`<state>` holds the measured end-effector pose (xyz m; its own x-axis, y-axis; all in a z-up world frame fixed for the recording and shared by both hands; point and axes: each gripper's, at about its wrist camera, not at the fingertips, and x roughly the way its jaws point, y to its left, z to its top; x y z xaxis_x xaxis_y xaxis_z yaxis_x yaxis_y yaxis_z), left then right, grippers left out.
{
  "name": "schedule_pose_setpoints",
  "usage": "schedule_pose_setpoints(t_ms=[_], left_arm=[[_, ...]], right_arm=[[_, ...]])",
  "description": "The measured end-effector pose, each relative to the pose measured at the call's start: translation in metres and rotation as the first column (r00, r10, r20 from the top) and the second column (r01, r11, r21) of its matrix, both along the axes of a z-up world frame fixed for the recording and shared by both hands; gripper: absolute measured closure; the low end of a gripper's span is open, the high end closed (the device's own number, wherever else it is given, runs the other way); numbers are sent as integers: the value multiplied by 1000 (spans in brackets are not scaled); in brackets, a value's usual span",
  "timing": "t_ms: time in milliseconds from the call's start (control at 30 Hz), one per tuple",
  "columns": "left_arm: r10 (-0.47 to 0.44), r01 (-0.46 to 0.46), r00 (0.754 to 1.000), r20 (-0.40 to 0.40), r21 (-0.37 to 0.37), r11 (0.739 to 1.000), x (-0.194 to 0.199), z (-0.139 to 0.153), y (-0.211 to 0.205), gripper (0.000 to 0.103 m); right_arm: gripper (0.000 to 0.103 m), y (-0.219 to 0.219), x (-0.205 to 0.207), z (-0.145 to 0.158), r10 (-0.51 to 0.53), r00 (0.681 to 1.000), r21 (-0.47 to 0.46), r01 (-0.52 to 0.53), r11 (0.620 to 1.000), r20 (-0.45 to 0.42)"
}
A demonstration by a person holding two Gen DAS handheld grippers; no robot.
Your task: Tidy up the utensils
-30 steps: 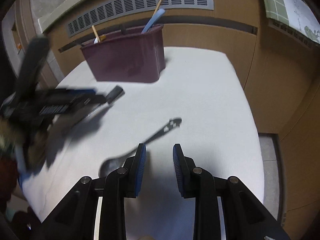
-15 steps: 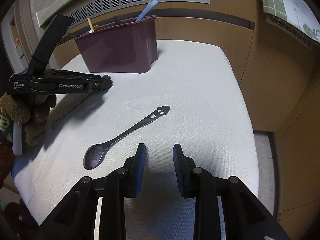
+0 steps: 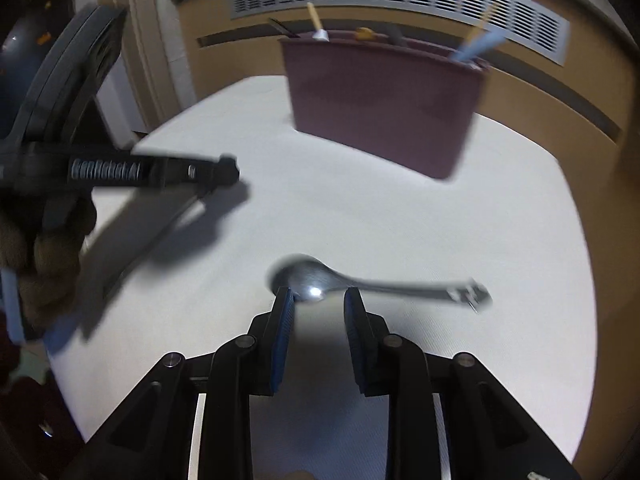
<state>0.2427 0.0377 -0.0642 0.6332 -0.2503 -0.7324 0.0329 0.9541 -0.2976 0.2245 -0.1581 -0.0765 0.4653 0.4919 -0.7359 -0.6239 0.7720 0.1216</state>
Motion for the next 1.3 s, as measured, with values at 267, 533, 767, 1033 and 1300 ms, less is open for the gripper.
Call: schedule_pose_setpoints(t_ms=[267, 533, 767, 1033, 1300], left_arm=[[55, -53, 998, 32, -64, 997, -21, 5, 22, 69], [83, -79, 996, 45, -74, 994, -26, 9, 32, 69], [64, -63, 998, 22, -69, 996, -26, 7, 28, 69], [57, -57, 998, -6, -68, 996, -31, 1, 30, 69], [73, -75, 997, -25, -92, 993, -27, -5, 35, 69]], right_arm=[[79, -59, 66, -8, -271, 962, -80, 267, 960, -43], [77, -67, 0, -16, -164, 979, -92, 153, 984, -125], [81, -23, -40, 1, 99, 995, -217, -90, 972, 29], [88, -45, 80, -4, -146, 989, -216, 141, 966, -6], [85, -67, 53, -13, -214, 975, -186, 199, 962, -62]])
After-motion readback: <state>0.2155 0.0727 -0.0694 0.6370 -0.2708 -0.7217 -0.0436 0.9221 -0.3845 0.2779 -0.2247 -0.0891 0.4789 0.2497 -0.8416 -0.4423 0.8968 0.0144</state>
